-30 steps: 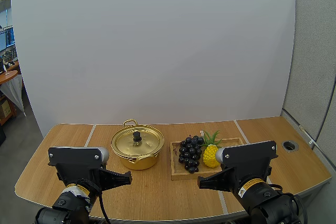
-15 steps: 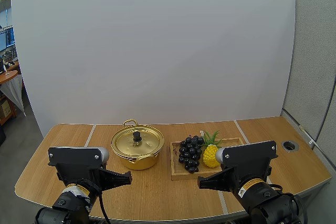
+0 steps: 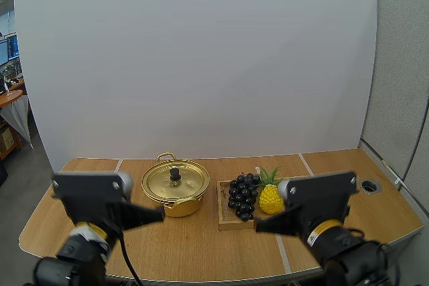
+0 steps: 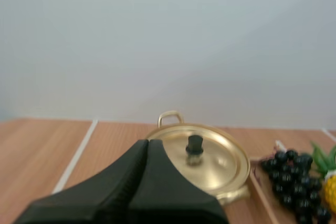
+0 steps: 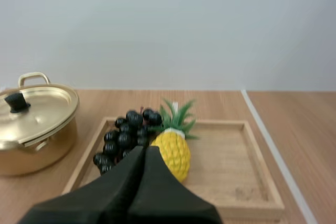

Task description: Open the pot, put the pineapple inside, and close it

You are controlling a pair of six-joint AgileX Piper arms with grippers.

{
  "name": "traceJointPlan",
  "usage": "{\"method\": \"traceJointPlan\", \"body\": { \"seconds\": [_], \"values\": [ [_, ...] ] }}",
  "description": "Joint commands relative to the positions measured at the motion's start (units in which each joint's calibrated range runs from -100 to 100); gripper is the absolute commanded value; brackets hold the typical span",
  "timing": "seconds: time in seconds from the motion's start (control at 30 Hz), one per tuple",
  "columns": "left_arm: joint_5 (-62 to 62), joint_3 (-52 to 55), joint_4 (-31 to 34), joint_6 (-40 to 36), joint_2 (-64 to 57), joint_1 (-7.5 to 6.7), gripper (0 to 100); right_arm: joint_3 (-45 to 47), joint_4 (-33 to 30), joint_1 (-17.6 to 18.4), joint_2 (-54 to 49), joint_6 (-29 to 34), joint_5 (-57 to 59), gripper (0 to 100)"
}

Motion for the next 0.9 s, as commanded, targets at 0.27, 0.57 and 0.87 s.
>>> {"method": "traceJointPlan", "body": {
  "seconds": [0.27, 0.57, 0.87],
  "values": [
    [2.97, -31.48, 0.46, 0.61, -0.27, 0.03, 0, -32.17, -0.21, -0.33, -0.38, -0.1, 19.68, 0],
    [22.98, -38.0, 0.46, 2.6, 0.08, 0.03, 0, -41.3, 7.76, -0.33, -0.38, 0.0, 37.44, 0],
    [24.76, -38.16, 0.46, 7.32, 18.52, 0.03, 0, -41.3, 5.31, -0.33, 14.82, -0.14, 43.95, 0]
  ]
}}
